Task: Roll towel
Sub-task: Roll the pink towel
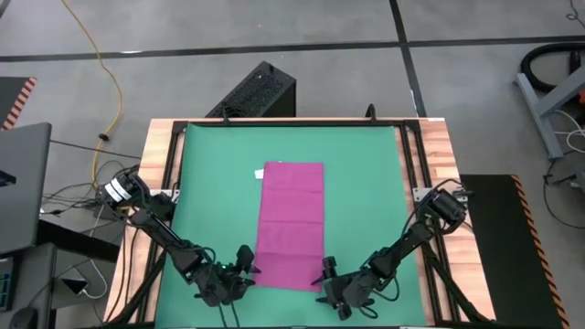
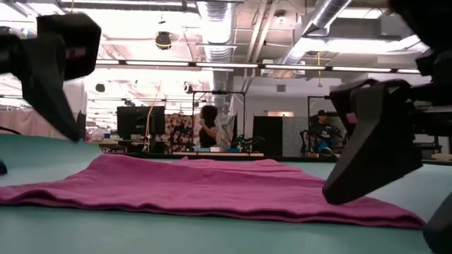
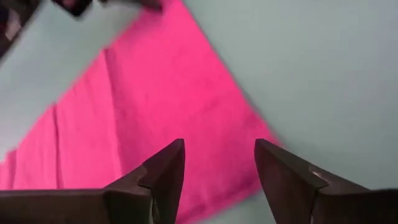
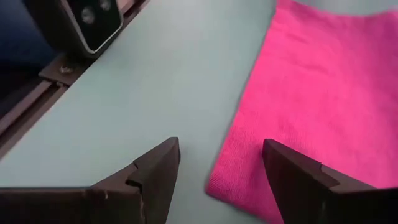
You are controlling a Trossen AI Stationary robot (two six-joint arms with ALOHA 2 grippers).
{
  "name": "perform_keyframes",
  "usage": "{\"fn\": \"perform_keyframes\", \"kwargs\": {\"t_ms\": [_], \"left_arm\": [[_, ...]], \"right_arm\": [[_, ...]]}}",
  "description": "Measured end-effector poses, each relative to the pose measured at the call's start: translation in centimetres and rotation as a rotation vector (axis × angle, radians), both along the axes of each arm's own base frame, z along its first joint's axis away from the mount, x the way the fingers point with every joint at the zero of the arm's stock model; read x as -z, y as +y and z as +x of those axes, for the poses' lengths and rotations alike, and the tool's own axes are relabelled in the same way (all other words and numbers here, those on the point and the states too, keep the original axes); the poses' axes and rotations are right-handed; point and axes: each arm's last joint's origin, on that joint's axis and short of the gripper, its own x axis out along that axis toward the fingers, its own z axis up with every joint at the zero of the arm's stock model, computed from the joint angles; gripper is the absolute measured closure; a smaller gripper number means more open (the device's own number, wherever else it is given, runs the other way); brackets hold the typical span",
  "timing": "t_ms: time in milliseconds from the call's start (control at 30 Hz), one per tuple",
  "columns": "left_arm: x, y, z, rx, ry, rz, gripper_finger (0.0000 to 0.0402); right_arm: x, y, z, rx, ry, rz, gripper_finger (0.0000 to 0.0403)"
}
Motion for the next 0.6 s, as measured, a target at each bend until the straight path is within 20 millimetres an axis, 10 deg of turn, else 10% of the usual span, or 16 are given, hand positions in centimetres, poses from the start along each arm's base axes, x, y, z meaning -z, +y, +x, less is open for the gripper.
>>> {"fn": "perform_keyframes", "kwargs": {"t_ms": [367,600], "left_arm": [[4.1,-0.1,0.4,0.006,0.097,0.072,0.0223],[3.3,-0.3,-0.5,-0.055,0.099,0.014,0.0223]], "right_arm": [[0.9,-0.8,-0.5,0.121,0.077,0.107,0.0148],[1.0,-0.9,-0.6,0.168,0.096,0.154,0.0148]]}}
